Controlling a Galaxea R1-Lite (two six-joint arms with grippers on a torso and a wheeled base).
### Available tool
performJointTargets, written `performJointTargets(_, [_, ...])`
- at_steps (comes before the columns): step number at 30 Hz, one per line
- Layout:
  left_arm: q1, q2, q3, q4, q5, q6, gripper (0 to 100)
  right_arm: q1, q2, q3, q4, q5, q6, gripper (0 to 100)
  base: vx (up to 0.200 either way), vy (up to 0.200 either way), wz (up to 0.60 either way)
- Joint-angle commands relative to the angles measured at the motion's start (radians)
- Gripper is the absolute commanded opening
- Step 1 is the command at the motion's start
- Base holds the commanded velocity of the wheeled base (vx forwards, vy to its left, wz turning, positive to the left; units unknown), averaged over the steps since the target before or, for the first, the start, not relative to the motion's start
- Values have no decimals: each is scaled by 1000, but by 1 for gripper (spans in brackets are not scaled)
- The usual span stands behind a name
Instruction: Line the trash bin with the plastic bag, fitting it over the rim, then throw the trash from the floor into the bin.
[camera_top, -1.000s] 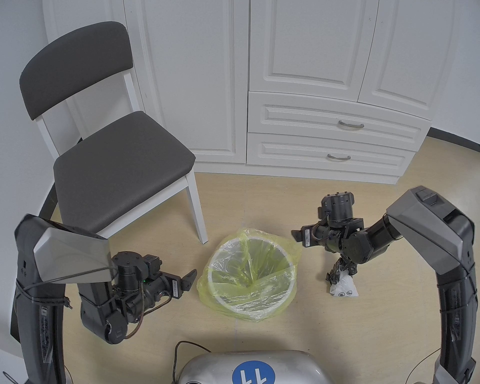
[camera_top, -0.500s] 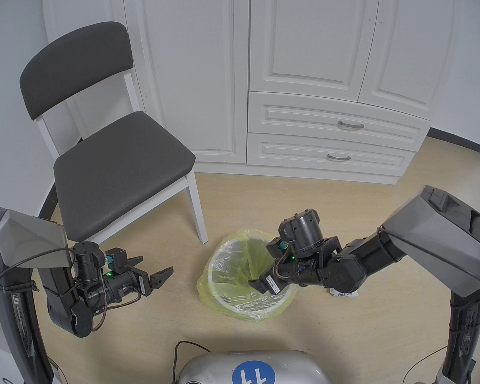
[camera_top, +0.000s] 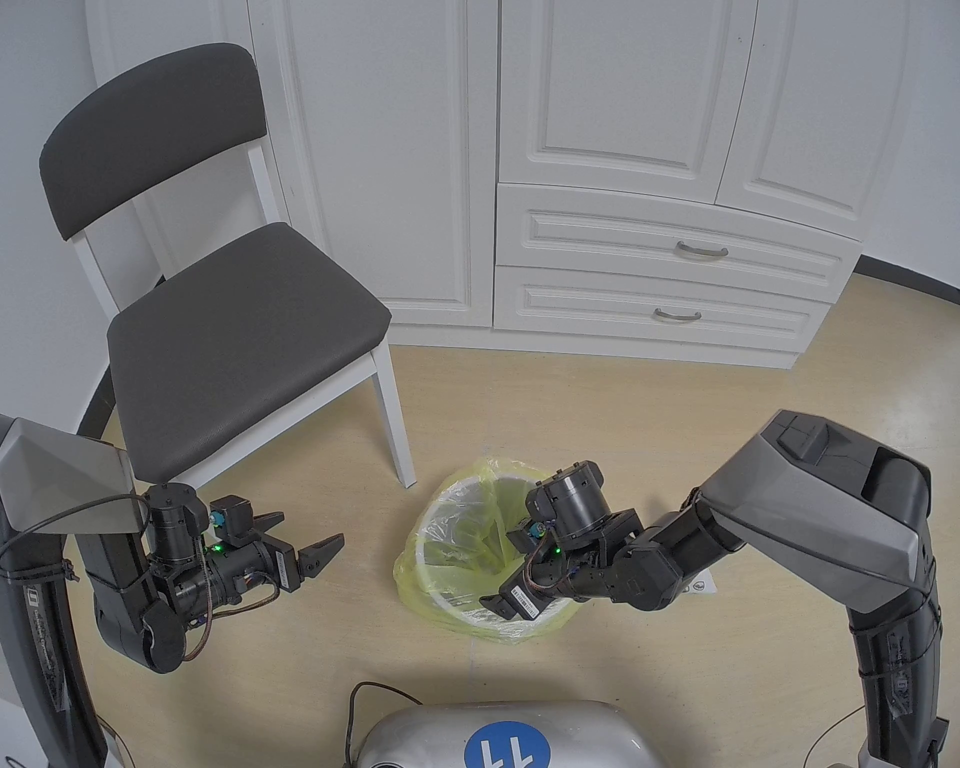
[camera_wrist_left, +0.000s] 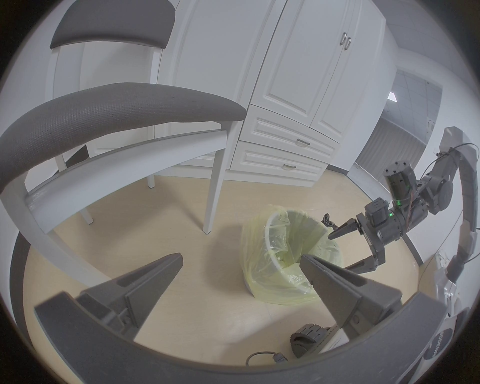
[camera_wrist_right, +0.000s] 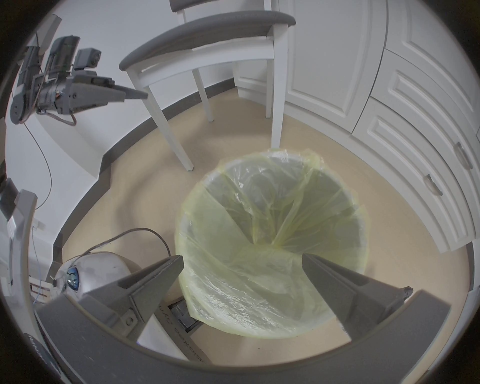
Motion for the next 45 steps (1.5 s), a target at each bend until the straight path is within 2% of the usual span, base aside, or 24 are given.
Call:
performJointTargets(1, [0,6,-3,-1,0,-1,100,10,46,-12,-2,0,-1,100,0,0,0])
performJointTargets(18, [8,26,-14,-1,0,1,100,16,117,-58,-2,17,9,100,0,0,0])
performJointTargets(19, [8,26,-17,-1,0,1,100,16,117,-58,-2,17,9,0,0,0,0])
performJointTargets(32, [9,20,-20,-1,1,1,100,22,51,-20,0,15,9,0,0,0,0])
performJointTargets(45, [11,14,-17,-2,1,1,100,96,-60,166,-2,15,9,0,0,0,0])
